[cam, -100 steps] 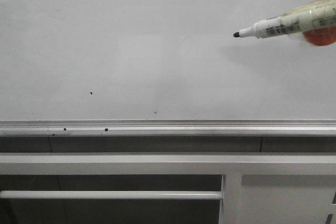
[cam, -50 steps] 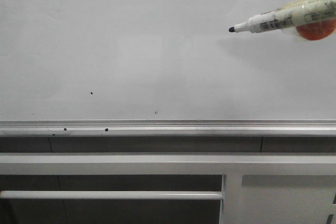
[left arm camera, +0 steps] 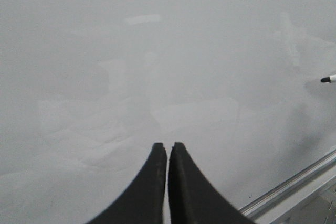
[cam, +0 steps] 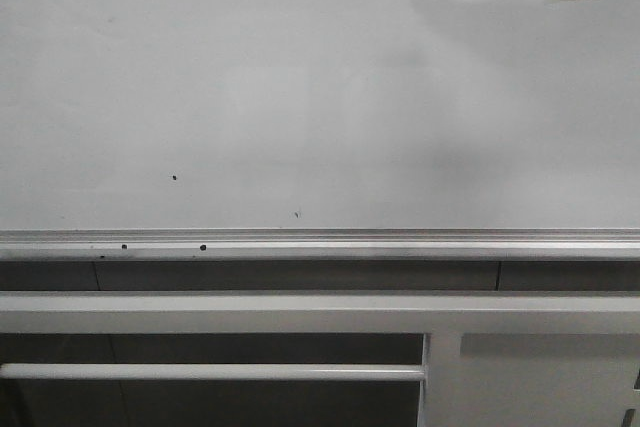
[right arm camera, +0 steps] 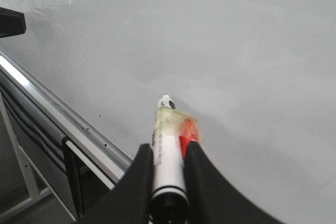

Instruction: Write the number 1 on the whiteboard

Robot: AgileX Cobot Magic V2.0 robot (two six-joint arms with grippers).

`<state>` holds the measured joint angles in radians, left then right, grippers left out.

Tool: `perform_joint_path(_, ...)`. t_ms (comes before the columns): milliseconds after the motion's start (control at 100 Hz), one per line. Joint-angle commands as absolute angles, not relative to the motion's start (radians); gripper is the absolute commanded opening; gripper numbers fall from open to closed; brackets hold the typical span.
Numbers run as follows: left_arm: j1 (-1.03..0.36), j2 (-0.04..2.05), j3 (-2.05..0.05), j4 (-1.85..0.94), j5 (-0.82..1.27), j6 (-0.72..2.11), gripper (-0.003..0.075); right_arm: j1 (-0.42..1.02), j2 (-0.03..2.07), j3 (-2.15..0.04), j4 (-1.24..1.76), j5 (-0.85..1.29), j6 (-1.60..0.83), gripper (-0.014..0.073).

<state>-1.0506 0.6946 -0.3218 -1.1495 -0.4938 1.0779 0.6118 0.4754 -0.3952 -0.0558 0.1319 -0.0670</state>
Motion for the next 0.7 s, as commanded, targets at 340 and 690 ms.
perform_joint_path(340, -1.050, 0.694, -0.348, -1.125, -0.537, 1.070, -0.0020, 0.604, 0.618, -0.449, -0.101, 0.065, -0.067, -0.0042)
perform_joint_path(690, -1.050, 0.694, -0.348, -1.125, -0.543, 1.070, -0.0020, 0.604, 0.801, -0.426, -0.085, 0.034, -0.067, -0.0042)
